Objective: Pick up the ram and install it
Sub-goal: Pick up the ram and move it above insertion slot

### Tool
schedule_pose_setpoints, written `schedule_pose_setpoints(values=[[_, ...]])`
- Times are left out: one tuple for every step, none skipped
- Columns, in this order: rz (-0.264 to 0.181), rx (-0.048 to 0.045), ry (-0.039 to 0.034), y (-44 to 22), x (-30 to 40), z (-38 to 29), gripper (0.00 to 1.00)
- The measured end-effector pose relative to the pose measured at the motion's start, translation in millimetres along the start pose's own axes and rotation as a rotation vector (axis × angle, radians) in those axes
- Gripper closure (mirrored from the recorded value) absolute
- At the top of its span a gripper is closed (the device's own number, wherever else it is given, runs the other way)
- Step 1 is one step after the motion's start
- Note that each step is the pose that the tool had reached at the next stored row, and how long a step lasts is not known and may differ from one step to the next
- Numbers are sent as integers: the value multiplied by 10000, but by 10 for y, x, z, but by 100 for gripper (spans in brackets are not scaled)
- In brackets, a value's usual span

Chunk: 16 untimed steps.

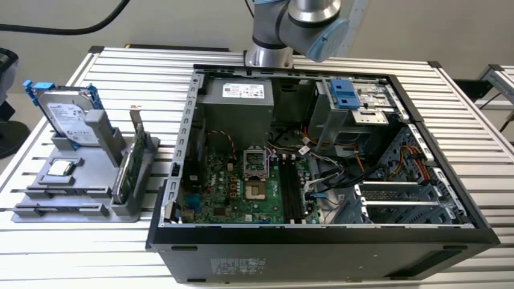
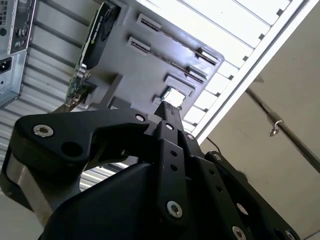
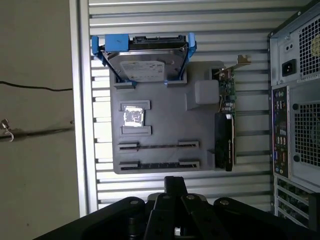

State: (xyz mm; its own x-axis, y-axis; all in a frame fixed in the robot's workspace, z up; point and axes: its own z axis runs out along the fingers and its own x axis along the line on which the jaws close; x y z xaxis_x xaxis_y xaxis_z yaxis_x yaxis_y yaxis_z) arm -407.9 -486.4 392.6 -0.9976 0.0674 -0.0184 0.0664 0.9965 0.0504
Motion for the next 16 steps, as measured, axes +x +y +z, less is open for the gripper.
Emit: schedule_pose_setpoints(values=[[81, 2, -3, 0, 0, 0, 100], [169, 3, -8, 0, 0, 0, 100], [266, 5, -13, 0, 0, 0, 100], [369, 7, -19, 0, 0, 0, 100], [472, 9, -24, 0, 0, 0, 100], [582, 11, -29, 0, 0, 1, 100], [674, 13, -33, 0, 0, 1, 100], [769, 14, -38, 0, 0, 1, 100], [870, 16, -43, 0, 0, 2, 100], [966, 18, -48, 0, 0, 2, 100], [1059, 20, -52, 0, 0, 2, 100], [1154, 22, -57, 0, 0, 3, 100], [1249, 23, -62, 0, 0, 3, 100], [1343, 25, -67, 0, 0, 4, 100], [1434, 26, -71, 0, 0, 4, 100], [1526, 28, -75, 0, 0, 4, 100]])
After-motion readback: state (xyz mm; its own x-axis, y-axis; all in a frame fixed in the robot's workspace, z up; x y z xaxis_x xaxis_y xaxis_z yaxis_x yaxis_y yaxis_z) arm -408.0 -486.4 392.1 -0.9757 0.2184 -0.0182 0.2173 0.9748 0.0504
